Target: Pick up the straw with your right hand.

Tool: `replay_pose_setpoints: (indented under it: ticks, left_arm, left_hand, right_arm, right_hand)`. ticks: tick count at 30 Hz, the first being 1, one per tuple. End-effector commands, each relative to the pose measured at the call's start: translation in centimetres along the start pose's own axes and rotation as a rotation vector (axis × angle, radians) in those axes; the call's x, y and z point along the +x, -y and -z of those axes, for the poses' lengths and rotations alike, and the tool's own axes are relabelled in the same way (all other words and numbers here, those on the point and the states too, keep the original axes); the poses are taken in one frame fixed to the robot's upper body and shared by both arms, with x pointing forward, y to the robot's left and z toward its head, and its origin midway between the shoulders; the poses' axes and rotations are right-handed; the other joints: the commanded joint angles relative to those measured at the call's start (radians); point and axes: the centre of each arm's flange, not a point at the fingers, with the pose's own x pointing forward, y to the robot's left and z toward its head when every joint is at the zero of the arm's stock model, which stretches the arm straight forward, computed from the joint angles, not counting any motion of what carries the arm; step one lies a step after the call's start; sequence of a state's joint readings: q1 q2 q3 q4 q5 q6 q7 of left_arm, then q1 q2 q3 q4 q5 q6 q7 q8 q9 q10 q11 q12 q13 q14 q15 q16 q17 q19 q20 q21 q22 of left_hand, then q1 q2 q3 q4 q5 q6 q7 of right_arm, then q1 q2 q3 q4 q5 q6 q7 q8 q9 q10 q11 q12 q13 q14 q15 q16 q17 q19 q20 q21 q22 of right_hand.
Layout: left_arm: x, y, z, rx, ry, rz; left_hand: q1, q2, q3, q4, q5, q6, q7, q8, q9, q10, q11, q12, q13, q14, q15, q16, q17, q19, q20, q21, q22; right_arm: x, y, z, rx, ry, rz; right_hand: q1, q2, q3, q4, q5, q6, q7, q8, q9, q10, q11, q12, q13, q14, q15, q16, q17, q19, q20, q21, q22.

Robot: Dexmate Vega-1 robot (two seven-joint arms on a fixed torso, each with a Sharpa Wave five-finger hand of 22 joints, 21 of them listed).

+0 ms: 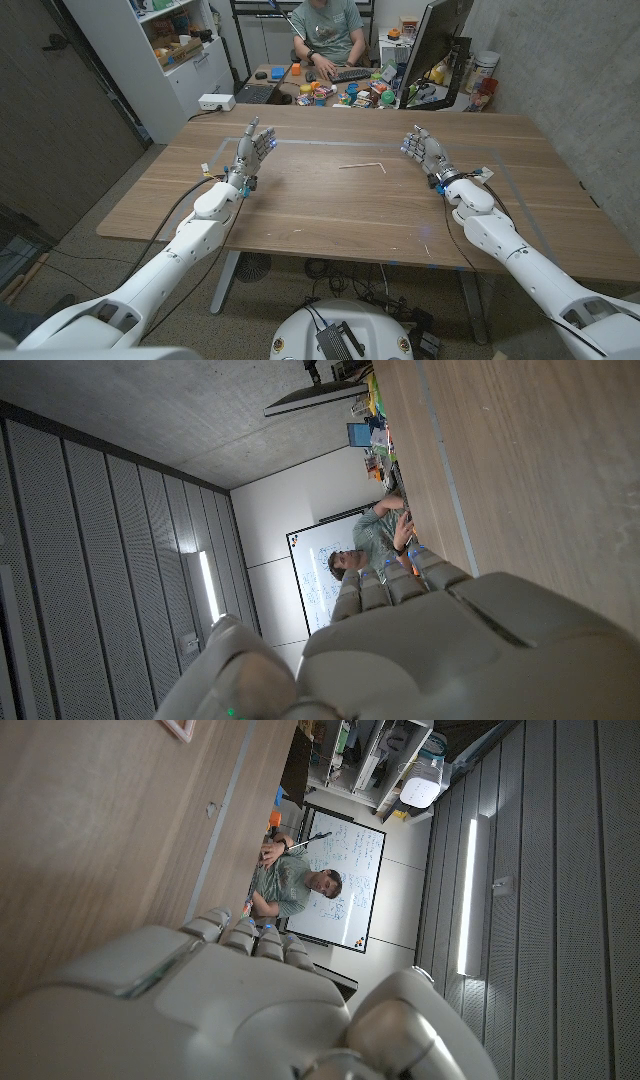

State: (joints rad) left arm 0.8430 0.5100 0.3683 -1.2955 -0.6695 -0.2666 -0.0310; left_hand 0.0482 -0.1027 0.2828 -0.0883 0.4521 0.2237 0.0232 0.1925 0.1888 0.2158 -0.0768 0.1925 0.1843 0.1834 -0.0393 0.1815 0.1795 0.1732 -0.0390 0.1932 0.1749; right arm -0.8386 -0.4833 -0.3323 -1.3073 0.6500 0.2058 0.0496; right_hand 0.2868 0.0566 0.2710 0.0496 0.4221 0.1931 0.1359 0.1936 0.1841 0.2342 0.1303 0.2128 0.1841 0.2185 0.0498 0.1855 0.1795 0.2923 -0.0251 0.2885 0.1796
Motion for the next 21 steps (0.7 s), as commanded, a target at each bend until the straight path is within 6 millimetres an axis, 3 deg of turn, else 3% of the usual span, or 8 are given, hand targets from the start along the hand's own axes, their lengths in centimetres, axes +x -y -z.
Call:
replay_pose_setpoints:
  ticks: [1,6,9,11,19,21]
  left_arm:
    - [-0.2,-0.2,0.7,-0.014,-0.031,-0.003]
    - [-0.1,-0.2,0.5,-0.009,-0.030,-0.003]
    - [-0.1,-0.2,0.4,-0.005,-0.030,-0.003]
    - [-0.1,-0.2,0.4,-0.005,-0.031,-0.002]
    - [0.1,-0.4,0.0,-0.004,-0.024,0.003]
    - [0.2,-0.5,-0.3,0.000,-0.019,0.004]
  left_hand:
    - [0.001,-0.009,0.006,-0.001,0.006,0.007,-0.003,0.005,0.003,0.005,-0.002,0.004,0.005,0.003,-0.033,0.003,0.002,0.003,-0.081,0.005,0.005]
    - [0.001,-0.009,0.004,-0.001,0.007,0.008,-0.001,0.005,0.003,0.000,-0.003,0.003,0.005,-0.001,-0.031,0.002,0.002,-0.004,-0.077,0.003,0.005]
    - [0.001,-0.008,0.004,-0.001,0.008,0.007,-0.001,0.005,0.003,-0.001,-0.004,0.003,0.005,-0.003,-0.032,0.002,0.002,-0.010,-0.074,0.001,0.005]
    - [0.001,-0.008,0.004,-0.001,0.009,0.007,-0.001,0.006,0.003,-0.001,-0.003,0.003,0.005,-0.003,-0.032,0.002,0.002,-0.011,-0.073,0.001,0.005]
    - [0.003,-0.006,0.002,-0.001,0.011,0.007,-0.002,0.006,0.003,-0.004,-0.006,0.002,0.005,-0.007,-0.033,0.002,0.002,-0.017,-0.068,-0.001,0.006]
    - [0.003,-0.005,0.002,-0.001,0.011,0.007,-0.001,0.006,0.003,-0.004,-0.006,0.003,0.005,-0.007,-0.033,0.002,0.002,-0.018,-0.067,-0.001,0.006]
  right_arm:
    - [0.1,-0.2,0.8,0.026,-0.056,-0.007]
    - [0.0,-0.4,0.5,-0.005,-0.031,0.001]
    - [0.0,-0.8,-0.6,-0.126,0.010,0.012]
    - [-0.1,-1.2,-1.5,-0.205,0.034,0.016]
    - [-0.4,-4.1,-5.4,-0.680,0.147,0.047]
    - [-0.3,-4.8,-6.1,-0.792,0.158,0.032]
  right_hand:
    - [0.008,0.000,0.005,0.000,0.006,0.006,0.017,0.006,0.002,0.007,0.001,0.002,0.003,0.007,-0.001,0.004,0.002,0.006,-0.001,0.006,0.003]
    - [0.010,0.000,0.005,-0.003,0.009,0.017,0.011,0.009,0.001,0.011,0.000,0.003,0.002,0.008,-0.001,0.003,0.001,0.006,-0.002,0.004,0.003]
    - [0.031,-0.004,0.009,-0.023,0.018,0.048,-0.002,0.018,0.001,0.024,-0.007,0.005,0.001,0.019,-0.011,0.004,-0.002,0.013,0.001,0.000,0.003]
    - [0.070,-0.012,0.017,-0.056,0.029,0.083,-0.016,0.026,0.000,0.045,-0.014,0.010,0.001,0.028,-0.015,0.003,-0.004,0.028,0.009,-0.003,0.001]
    - [0.196,-0.025,0.050,-0.155,0.057,0.176,-0.051,0.041,0.001,0.094,-0.028,0.017,0.000,0.051,-0.033,0.000,-0.006,0.046,0.018,-0.021,0.000]
    - [0.229,-0.027,0.060,-0.178,0.061,0.188,-0.077,0.039,0.001,0.097,-0.031,0.015,0.000,0.053,-0.034,-0.002,-0.006,0.042,0.024,-0.029,0.000]
